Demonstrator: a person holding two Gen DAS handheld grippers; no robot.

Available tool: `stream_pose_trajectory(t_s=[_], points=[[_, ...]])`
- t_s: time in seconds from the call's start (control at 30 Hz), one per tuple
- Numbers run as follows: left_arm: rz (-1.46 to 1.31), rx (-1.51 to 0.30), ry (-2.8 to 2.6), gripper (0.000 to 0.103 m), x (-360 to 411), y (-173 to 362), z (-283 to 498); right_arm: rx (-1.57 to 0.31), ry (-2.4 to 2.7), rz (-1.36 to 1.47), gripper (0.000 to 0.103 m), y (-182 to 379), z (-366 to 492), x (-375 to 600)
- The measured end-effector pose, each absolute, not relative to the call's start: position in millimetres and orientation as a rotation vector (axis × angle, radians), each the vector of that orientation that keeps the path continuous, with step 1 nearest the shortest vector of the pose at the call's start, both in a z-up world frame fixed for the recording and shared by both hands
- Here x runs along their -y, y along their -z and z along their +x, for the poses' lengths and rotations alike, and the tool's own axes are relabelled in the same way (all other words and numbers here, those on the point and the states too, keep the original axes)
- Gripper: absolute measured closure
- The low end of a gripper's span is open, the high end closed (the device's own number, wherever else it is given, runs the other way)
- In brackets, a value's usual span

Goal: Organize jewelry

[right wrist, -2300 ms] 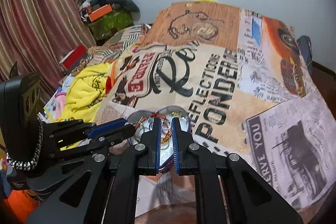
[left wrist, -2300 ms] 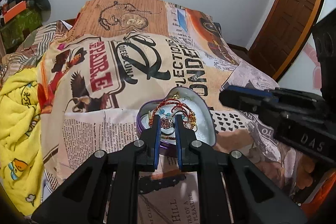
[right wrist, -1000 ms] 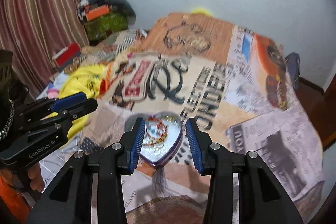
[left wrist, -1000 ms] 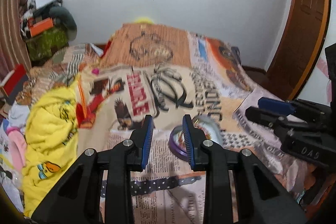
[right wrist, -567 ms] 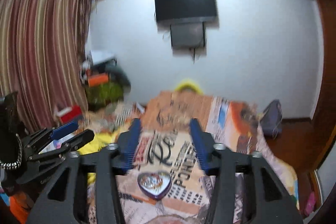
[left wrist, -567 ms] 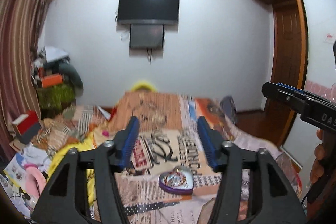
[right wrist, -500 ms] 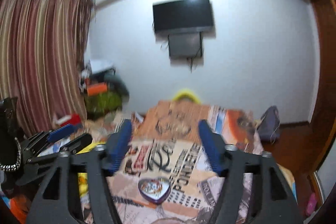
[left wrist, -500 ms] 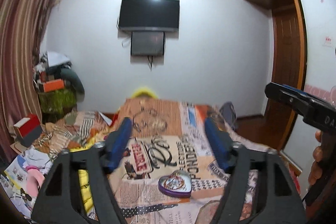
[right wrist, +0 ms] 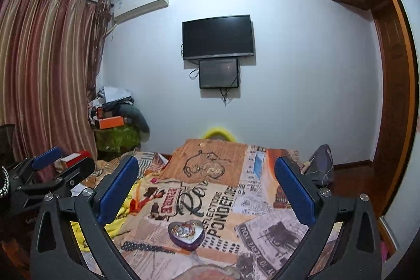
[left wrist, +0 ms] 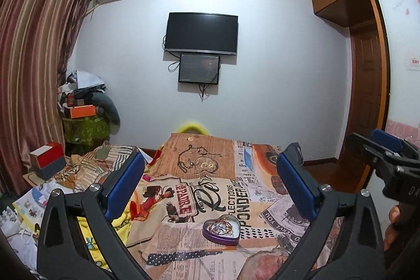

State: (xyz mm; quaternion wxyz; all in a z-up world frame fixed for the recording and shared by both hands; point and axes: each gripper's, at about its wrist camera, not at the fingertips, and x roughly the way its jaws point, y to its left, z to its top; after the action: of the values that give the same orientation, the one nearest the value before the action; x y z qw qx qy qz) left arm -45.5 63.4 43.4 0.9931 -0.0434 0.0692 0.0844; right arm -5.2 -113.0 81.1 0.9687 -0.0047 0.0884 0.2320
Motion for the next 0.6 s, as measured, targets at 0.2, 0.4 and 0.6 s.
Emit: stream_pose_trajectory(t_s=[0.2,0.4,0.6], points=[[-0.085,-0.145,-0.173,0.002,-60.0,-41.8,-45.9,-0.184,-0.471,-0.028,0.000,-77.7,-12.4,118.9],[-0.080,-0.154,-0.170,0.002,-56.6,-38.7,-44.8,-0.195,-0.470,-0.026,0.000,-77.6,-13.6,122.1],[-0.073,-0.160,-0.166,0.002,-54.7,-36.9,-43.5,-0.212,-0.468,-0.024,0.000,-73.5,-12.3,122.3]])
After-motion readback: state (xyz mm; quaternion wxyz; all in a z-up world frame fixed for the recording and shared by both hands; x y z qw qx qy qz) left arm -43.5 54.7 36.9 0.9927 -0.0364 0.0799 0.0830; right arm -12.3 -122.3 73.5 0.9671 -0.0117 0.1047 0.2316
